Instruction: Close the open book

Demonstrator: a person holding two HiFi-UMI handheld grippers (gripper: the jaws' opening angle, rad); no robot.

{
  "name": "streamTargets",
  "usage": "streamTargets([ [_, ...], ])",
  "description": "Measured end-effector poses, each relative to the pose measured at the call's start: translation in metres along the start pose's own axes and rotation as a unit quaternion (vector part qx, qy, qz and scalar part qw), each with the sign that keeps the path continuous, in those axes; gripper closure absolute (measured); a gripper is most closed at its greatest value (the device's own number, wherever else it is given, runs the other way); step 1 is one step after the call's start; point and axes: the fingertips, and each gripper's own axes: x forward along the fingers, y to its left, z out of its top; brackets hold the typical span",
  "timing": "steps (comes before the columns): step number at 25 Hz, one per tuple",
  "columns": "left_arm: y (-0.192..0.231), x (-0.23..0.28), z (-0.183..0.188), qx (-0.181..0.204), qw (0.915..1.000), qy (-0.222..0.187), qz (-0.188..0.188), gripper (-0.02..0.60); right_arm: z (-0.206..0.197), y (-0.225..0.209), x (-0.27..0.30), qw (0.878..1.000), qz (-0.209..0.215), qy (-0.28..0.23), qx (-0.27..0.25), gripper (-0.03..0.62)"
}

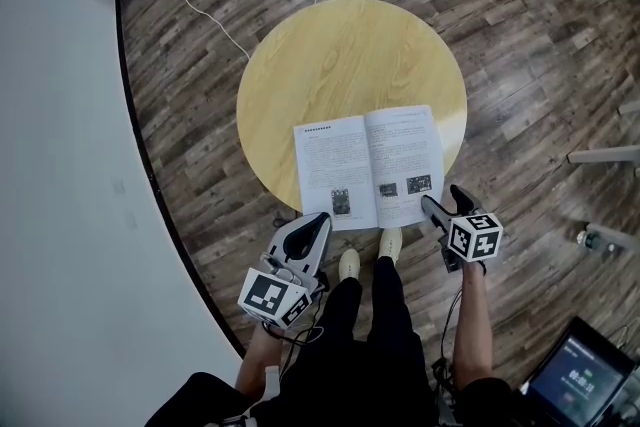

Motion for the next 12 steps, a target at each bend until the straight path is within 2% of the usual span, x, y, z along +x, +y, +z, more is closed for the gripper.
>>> streamTargets([
  [12, 0.0038, 0.0053, -0.0039, 0.003, 0.9999, 0.009, 0.005, 0.583, -0.0068, -0.0087, 0.0103, 1.000, -0.001, 0.010, 0.009, 0.276],
])
